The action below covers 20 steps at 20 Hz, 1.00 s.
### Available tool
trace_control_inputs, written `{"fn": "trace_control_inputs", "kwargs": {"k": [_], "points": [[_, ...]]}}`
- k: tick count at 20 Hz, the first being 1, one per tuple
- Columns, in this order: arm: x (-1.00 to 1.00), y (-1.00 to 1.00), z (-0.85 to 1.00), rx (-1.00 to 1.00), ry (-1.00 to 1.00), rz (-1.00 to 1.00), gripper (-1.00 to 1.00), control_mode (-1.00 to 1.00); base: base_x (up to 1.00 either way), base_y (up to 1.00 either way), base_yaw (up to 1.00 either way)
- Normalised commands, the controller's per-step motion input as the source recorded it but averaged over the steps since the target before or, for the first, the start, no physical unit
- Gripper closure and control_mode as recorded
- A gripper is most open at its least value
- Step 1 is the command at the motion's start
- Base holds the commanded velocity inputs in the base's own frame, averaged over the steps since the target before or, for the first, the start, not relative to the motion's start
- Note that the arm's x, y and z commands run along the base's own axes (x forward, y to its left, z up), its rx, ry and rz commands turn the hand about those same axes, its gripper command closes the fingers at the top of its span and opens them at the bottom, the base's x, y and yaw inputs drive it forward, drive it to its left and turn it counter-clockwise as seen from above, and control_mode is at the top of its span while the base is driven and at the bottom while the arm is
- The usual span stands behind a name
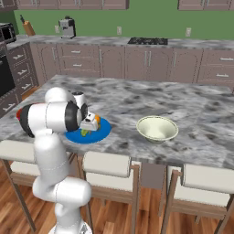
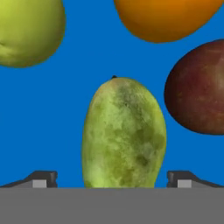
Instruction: Take the fruits from the plate on the dining counter and place two fruits in each bowl.
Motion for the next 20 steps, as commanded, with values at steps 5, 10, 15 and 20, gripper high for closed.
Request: {"fn": "trace_control_inputs", "kwargs": {"k": [5, 10, 15, 20], "points": [[0.00, 0.00, -0.23, 0.00, 0.00, 0.00, -1.00, -1.00, 0.00, 0.00, 0.00], [0.00, 0.00, -0.13, 0.00, 0.00, 0.00, 1.00, -1.00, 0.00, 0.00, 0.00], [-0.02, -0.17, 0.07, 0.00, 0.02, 0.00, 1.00, -1.00, 0.00, 0.00, 0.00], [-0.54, -0.15, 0.34, 0.00, -0.01, -0.01, 1.00, -1.00, 0.00, 0.00, 0.00]]}}
